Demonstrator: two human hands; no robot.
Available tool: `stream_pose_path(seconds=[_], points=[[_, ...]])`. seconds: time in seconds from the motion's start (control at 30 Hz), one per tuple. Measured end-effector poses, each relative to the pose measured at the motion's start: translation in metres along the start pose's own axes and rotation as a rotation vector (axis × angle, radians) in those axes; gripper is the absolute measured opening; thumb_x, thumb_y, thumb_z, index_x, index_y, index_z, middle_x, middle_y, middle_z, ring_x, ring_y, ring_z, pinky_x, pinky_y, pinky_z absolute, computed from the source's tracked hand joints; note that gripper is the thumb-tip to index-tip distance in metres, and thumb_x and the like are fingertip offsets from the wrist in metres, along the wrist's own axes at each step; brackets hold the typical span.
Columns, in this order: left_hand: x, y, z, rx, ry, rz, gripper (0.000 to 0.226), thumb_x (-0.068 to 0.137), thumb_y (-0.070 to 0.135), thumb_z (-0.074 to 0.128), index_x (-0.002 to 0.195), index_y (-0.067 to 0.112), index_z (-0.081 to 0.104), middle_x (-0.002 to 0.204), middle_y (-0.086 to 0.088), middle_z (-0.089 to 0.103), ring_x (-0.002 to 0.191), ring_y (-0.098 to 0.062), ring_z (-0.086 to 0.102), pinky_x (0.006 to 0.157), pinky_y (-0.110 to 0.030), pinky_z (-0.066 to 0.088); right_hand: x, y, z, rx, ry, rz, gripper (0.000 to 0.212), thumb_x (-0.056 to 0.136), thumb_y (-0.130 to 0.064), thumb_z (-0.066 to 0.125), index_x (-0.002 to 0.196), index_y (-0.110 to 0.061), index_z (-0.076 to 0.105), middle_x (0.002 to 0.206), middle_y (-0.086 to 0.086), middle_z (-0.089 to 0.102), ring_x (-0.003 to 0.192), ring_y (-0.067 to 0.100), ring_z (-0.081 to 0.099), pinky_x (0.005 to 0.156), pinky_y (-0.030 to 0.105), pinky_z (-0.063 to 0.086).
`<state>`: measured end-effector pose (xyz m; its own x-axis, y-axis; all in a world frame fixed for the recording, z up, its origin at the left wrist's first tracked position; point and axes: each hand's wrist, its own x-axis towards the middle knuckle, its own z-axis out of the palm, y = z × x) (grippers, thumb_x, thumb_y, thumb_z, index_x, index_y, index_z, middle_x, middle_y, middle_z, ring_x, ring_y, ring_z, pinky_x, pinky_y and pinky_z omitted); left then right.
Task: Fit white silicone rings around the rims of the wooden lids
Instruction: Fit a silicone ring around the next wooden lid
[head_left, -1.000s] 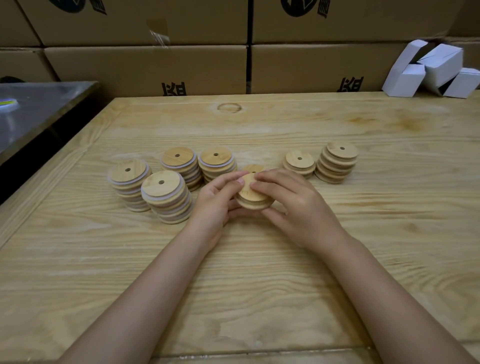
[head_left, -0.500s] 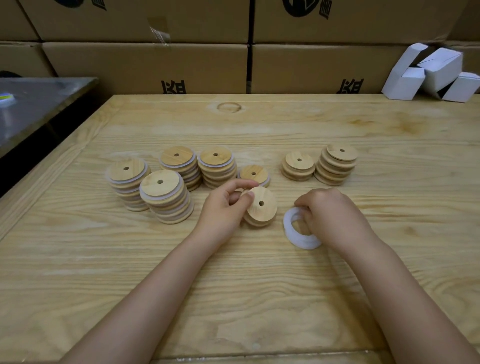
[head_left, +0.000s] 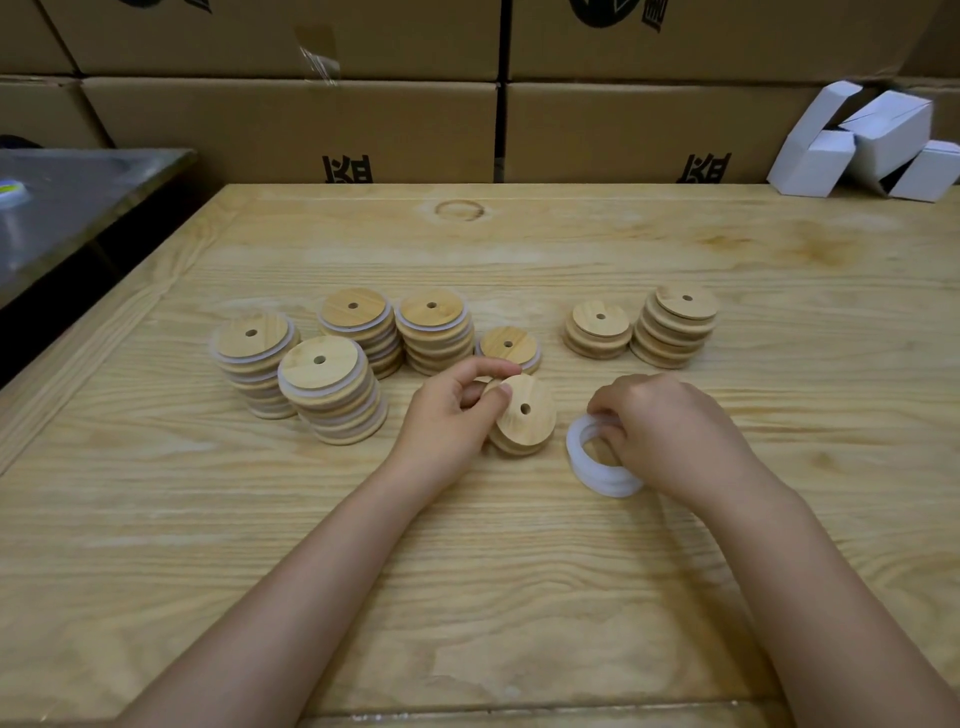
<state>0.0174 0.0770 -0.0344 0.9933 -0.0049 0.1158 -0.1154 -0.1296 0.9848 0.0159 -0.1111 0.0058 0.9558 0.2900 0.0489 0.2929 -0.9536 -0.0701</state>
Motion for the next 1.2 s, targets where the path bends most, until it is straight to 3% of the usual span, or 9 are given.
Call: stream_pose_path(seconds=[0.37,0.47,0.53,0.63,0.73,0.87,0.93,1.07,1.2], points=[[-0.002,0.004,0.000,-0.004,-0.004,0.000,0.021,0.091,0.011,0.055,0.094,0.028,0.068,0.059,-0.012,0.043,0.060,-0.023,0.039,0.062,-0.034,0.035,-0.002,0.002,-0.002,0.082,0.074,0.019,0.017,0.088,-0.022,0.058,0.103,-0.021,0.065,0.100,-0.003,0.065,0.093,0.022,0.060,0.077,0.034,0.048],[-0.002,0.005,0.000,-0.036,-0.004,0.004,0.021,0.092,0.009,0.054,0.096,0.026,0.066,0.050,0.005,0.047,0.056,-0.017,0.044,0.059,-0.030,0.039,-0.003,0.002,-0.005,0.171,0.193,0.042,0.007,0.087,-0.024,0.062,0.093,-0.022,0.064,0.093,-0.005,0.065,0.088,0.021,0.060,0.069,0.031,0.044],[-0.003,0.008,-0.001,-0.125,-0.032,-0.008,0.020,0.094,0.007,0.051,0.105,0.017,0.063,0.048,0.011,0.053,0.054,-0.007,0.054,0.053,-0.027,0.051,-0.003,0.002,-0.006,0.283,0.252,0.041,0.002,0.084,-0.022,0.065,0.084,-0.021,0.064,0.084,-0.007,0.065,0.082,0.018,0.060,0.070,0.034,0.048],[-0.003,0.011,-0.002,-0.262,-0.051,-0.032,0.026,0.094,0.004,0.049,0.117,0.016,0.052,0.065,0.008,0.068,0.065,-0.007,0.066,0.055,-0.031,0.059,-0.002,0.003,-0.006,0.393,0.354,0.009,0.005,0.084,-0.016,0.065,0.081,-0.017,0.062,0.080,-0.008,0.061,0.078,0.015,0.058,0.072,0.041,0.049],[-0.003,0.013,-0.002,-0.311,-0.028,-0.053,0.029,0.093,0.005,0.049,0.121,0.013,0.050,0.085,0.006,0.070,0.075,-0.009,0.068,0.057,-0.032,0.059,-0.001,0.002,-0.006,0.438,0.482,-0.054,0.004,0.085,-0.010,0.065,0.084,-0.012,0.062,0.081,-0.003,0.060,0.077,0.017,0.057,0.069,0.043,0.049],[-0.003,0.013,-0.003,-0.343,0.002,-0.054,0.022,0.093,0.002,0.049,0.112,0.010,0.057,0.094,0.001,0.069,0.086,-0.014,0.067,0.067,-0.034,0.060,-0.002,-0.004,-0.007,0.572,0.621,-0.200,0.004,0.083,-0.003,0.066,0.084,-0.007,0.063,0.081,0.000,0.059,0.077,0.010,0.054,0.072,0.023,0.046],[-0.003,0.014,-0.004,-0.358,-0.011,-0.037,0.022,0.092,0.000,0.050,0.111,0.009,0.058,0.094,0.000,0.070,0.087,-0.015,0.067,0.068,-0.035,0.060,-0.003,-0.008,-0.006,0.754,0.613,-0.249,0.006,0.083,-0.006,0.066,0.081,-0.011,0.062,0.085,-0.004,0.058,0.082,0.007,0.055,0.077,0.019,0.045],[-0.007,0.016,-0.003,-0.377,-0.079,0.021,0.023,0.089,-0.004,0.053,0.106,0.011,0.055,0.087,-0.003,0.072,0.077,-0.016,0.069,0.058,-0.031,0.058,-0.002,-0.022,0.000,1.044,0.420,-0.160,0.016,0.082,-0.008,0.069,0.078,-0.022,0.063,0.104,-0.009,0.057,0.104,0.007,0.057,0.087,0.031,0.049],[-0.009,0.016,-0.001,-0.370,-0.114,0.070,0.020,0.085,-0.009,0.054,0.089,0.010,0.051,0.083,-0.009,0.066,0.071,-0.014,0.065,0.053,-0.026,0.054,0.002,-0.031,0.008,1.227,0.378,-0.037,0.019,0.080,-0.003,0.069,0.074,-0.021,0.065,0.099,-0.006,0.064,0.097,0.004,0.062,0.078,0.024,0.052]])
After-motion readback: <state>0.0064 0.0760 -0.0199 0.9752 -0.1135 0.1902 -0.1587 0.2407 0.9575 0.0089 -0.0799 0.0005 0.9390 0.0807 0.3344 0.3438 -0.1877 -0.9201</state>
